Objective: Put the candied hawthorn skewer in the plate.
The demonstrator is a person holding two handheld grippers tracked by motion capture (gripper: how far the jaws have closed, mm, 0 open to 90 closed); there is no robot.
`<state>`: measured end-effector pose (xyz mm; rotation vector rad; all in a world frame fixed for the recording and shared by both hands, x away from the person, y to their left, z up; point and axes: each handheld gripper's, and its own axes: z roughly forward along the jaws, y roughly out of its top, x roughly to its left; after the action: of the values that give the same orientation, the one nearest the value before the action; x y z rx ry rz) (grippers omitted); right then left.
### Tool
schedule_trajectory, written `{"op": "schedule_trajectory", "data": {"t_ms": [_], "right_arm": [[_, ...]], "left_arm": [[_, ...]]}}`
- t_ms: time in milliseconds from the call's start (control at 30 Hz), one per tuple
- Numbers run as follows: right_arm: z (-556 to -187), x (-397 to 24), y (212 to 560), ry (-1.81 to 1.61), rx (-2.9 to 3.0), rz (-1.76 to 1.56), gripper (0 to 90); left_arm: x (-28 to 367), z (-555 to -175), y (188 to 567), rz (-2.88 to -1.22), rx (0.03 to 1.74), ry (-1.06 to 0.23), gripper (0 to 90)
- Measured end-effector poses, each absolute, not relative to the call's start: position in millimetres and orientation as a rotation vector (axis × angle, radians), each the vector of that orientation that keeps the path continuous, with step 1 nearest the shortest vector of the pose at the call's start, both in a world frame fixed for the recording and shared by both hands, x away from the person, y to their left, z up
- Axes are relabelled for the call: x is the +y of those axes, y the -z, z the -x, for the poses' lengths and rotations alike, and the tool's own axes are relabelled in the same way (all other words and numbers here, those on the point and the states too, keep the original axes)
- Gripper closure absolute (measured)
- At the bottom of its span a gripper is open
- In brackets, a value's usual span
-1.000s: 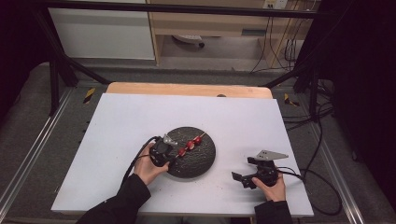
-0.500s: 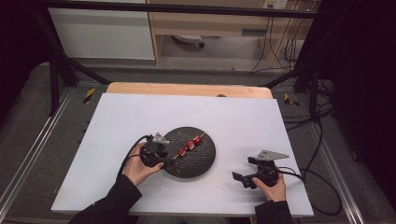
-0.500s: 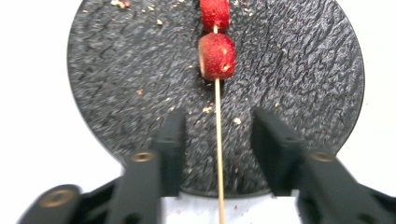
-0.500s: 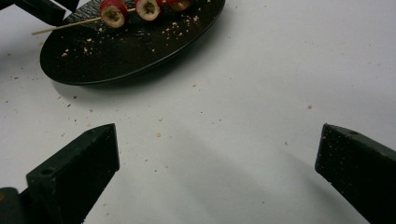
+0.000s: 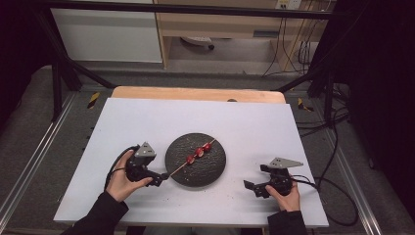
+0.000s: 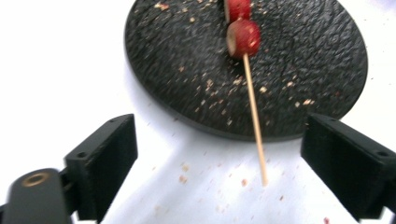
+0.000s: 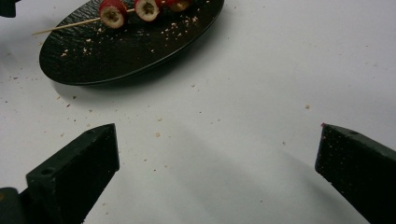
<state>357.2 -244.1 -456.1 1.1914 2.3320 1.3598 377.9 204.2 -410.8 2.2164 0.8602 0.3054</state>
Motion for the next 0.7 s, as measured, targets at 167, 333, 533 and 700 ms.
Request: {"op": "schedule_trajectory", "data": {"t_ms": [167, 333, 533, 700], "right_arm": [[-357.3, -243.6, 456.8, -1.347, 2.342, -1.194, 0.7], [-357.1, -243.7, 457.9, -1.326, 2.353, -1.194, 0.7], [-356.8, -246.7, 459.1, -1.322, 2.354, -1.204, 0.7], [-355.7, -248.3, 460.1, -1.312, 2.357, -1.219, 0.7]], "left_arm": [[222.3, -370.7, 418.7, -2.171, 0.881, -0.338, 6.4], [239.7, -361.4, 426.3, -2.137, 0.876, -0.352, 6.4], [260.0, -350.6, 438.3, -2.100, 0.898, -0.359, 6.5], [271.1, -347.1, 445.3, -2.088, 0.919, -0.371, 6.7]]}}
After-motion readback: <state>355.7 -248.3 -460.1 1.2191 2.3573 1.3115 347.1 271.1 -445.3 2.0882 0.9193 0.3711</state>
